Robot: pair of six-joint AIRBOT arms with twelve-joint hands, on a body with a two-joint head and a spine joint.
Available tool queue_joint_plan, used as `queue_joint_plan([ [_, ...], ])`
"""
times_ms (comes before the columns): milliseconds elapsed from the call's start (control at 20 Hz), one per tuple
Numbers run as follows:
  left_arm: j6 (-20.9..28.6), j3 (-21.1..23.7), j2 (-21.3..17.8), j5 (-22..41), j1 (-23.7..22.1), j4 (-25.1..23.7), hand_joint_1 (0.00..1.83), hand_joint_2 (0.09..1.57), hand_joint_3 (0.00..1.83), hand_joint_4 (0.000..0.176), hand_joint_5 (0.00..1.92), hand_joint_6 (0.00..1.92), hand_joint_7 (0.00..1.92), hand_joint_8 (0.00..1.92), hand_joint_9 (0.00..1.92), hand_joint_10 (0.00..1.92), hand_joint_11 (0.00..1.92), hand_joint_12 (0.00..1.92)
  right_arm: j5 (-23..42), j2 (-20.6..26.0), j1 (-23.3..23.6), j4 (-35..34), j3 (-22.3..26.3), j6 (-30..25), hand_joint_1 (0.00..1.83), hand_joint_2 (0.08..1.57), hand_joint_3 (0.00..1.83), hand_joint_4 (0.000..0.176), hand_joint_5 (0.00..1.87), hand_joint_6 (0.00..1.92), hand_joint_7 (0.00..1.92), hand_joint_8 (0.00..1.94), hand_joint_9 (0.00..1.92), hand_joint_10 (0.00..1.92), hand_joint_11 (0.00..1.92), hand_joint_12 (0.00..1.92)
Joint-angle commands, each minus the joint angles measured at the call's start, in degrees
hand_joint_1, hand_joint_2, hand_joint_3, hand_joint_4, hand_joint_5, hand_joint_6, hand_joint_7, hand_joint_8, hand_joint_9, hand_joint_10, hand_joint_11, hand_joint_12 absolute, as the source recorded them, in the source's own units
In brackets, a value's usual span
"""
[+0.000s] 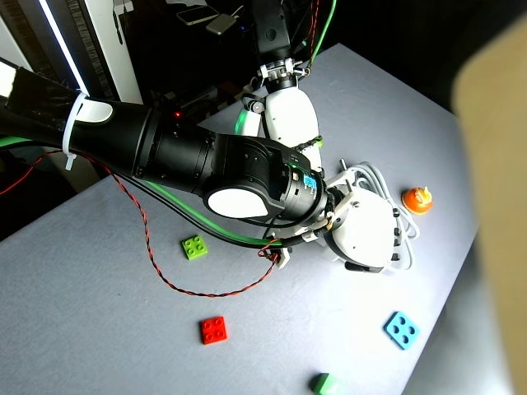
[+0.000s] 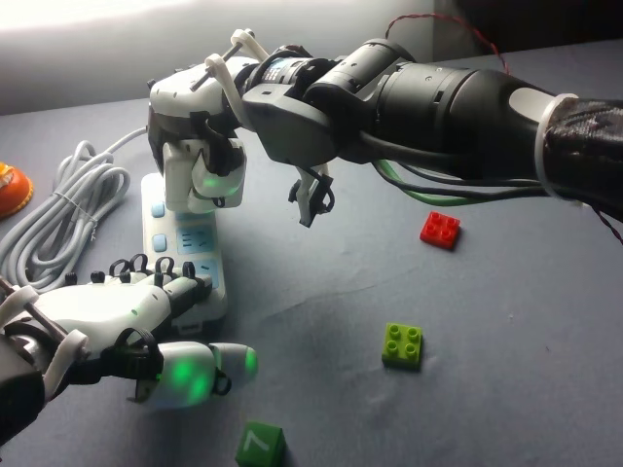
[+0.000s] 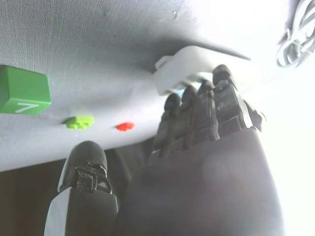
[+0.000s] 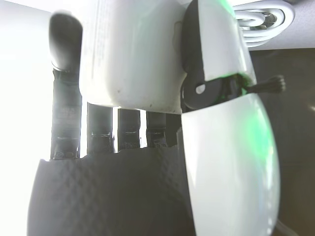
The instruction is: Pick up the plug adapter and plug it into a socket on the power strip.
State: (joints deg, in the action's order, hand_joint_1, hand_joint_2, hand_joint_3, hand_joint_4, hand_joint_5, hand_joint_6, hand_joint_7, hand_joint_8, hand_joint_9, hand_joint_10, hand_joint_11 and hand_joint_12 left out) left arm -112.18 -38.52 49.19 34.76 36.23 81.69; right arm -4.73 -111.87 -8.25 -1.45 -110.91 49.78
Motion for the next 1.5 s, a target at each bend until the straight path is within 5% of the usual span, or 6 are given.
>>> queue_joint_plan([
  [0,0.50,0.00,0.15,-0.17,-0.20,-0.90,0.00,1.23,0.00,0.000,0.00,0.00,0.00,0.00,0.00,0.00,0.00,0.00,4.90,0.72,1.08,0.48,-0.01,0.40,1.37,1.15,0.00,0.000,0.87,0.98,0.91,1.15,0.86,1.33,0.73,1.46],
  [150,0.55,-0.03,0.11,-0.16,-0.28,-0.90,0.00,1.23,0.00,0.000,0.01,0.00,0.00,0.00,0.00,0.00,0.00,0.00,4.91,0.75,0.95,0.48,-0.01,0.39,1.36,1.16,0.00,0.000,0.78,1.12,0.91,1.11,0.85,1.34,0.71,1.43],
  [350,0.68,-0.03,0.07,-0.13,-0.31,-0.90,0.00,1.23,0.00,0.000,0.01,0.00,0.00,0.00,0.00,0.00,0.00,0.00,4.91,0.81,0.87,0.48,0.00,0.39,1.20,1.15,0.00,0.030,0.91,1.12,0.91,1.09,0.84,0.59,0.64,1.33],
  [400,0.68,-0.03,0.06,-0.13,-0.31,-0.90,0.00,1.23,0.00,0.000,0.00,0.00,0.00,0.00,0.00,0.00,0.00,0.00,4.91,0.81,0.87,0.48,0.00,0.39,1.12,1.06,0.00,0.000,0.76,0.23,0.86,0.24,0.82,0.38,0.58,1.19],
  [500,0.68,-0.05,0.06,-0.11,-0.31,-0.90,0.00,1.23,0.00,0.000,0.00,0.00,0.00,0.00,0.00,0.00,0.00,0.00,4.92,0.81,0.85,0.48,0.00,0.39,1.08,1.04,0.00,0.000,0.76,0.08,0.87,0.09,0.83,0.28,0.55,1.17],
  [1450,1.58,-0.27,-1.22,0.49,-0.48,-0.89,0.00,1.23,0.00,0.000,0.00,0.00,0.00,0.00,0.00,0.00,0.00,0.00,4.09,6.47,2.52,0.58,6.97,0.53,0.56,0.92,0.00,0.000,0.39,0.00,0.43,0.00,0.41,0.00,0.02,1.00],
])
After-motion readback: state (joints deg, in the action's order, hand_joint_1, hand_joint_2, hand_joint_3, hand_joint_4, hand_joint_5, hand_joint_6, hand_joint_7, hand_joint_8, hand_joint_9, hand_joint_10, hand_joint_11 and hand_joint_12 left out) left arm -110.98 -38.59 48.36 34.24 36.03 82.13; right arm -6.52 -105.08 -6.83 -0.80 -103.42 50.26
